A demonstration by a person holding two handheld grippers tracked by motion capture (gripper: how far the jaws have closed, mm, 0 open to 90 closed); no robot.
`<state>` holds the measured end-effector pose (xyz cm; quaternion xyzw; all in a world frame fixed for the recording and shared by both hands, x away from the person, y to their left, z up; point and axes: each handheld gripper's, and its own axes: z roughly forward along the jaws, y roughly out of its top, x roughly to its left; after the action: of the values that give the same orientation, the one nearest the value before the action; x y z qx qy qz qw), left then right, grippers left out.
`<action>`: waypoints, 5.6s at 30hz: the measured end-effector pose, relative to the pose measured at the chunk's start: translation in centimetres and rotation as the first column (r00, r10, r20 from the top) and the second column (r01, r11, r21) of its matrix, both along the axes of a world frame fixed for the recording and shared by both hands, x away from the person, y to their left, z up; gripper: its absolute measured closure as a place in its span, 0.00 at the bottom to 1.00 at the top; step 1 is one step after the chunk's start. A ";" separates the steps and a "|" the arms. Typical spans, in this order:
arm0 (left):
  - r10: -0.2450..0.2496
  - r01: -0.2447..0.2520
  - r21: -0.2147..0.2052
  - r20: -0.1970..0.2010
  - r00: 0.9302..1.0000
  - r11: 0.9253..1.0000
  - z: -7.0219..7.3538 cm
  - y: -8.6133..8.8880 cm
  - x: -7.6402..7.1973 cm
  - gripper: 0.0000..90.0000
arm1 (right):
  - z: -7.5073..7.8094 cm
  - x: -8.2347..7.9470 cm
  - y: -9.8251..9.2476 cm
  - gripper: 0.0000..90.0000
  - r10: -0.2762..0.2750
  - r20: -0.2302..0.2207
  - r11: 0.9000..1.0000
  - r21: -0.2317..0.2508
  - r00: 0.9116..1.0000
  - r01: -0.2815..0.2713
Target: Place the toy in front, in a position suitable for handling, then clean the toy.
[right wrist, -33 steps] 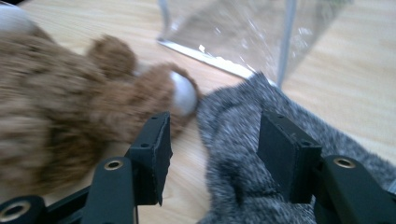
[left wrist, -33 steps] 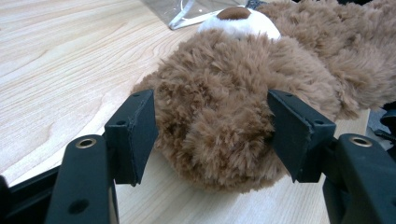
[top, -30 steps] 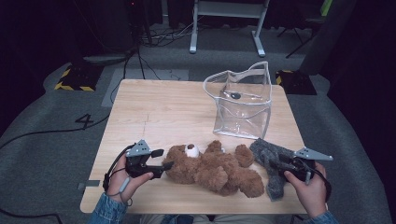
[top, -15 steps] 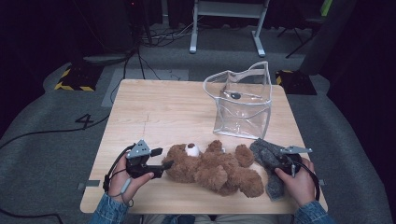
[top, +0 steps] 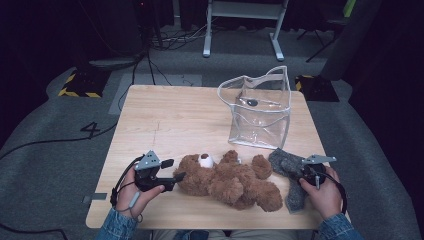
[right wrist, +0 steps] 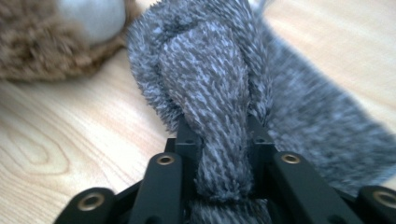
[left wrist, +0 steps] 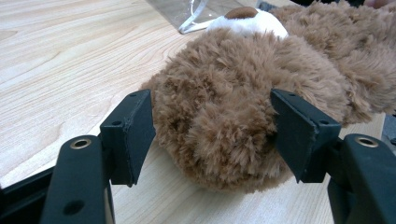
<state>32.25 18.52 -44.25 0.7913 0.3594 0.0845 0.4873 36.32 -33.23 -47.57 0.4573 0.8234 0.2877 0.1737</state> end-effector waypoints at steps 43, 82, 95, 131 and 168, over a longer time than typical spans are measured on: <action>-0.113 0.112 0.037 0.027 0.993 0.993 -0.3 -3.3 -1.6 0.73 | 13.3 -3.5 22.1 0.84 0.561 0.198 0.800 0.117 0.804 -0.588; -0.119 0.118 0.038 0.039 0.992 0.992 -0.1 -3.4 -1.5 0.77 | 9.6 -2.5 17.5 0.84 0.498 0.066 0.863 0.061 0.865 -0.501; -0.124 0.123 0.028 0.036 0.992 0.992 -0.1 -3.3 -1.4 0.77 | 9.3 -3.3 12.0 0.83 0.409 0.057 0.908 0.071 0.911 -0.413; -0.192 0.193 -0.056 0.032 0.981 0.980 2.0 -5.1 -3.2 0.80 | 14.5 -7.0 9.1 0.83 0.378 0.185 0.907 0.119 0.907 -0.403; -0.133 0.135 -0.052 0.035 0.990 0.989 1.9 -4.9 -3.1 0.88 | 8.7 -7.9 12.0 0.84 0.471 0.057 0.867 0.155 0.880 -0.474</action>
<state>29.15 13.62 -42.33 0.7988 0.2998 0.0541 0.5187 28.38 -21.24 -38.90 0.2522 0.8821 0.3922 0.0668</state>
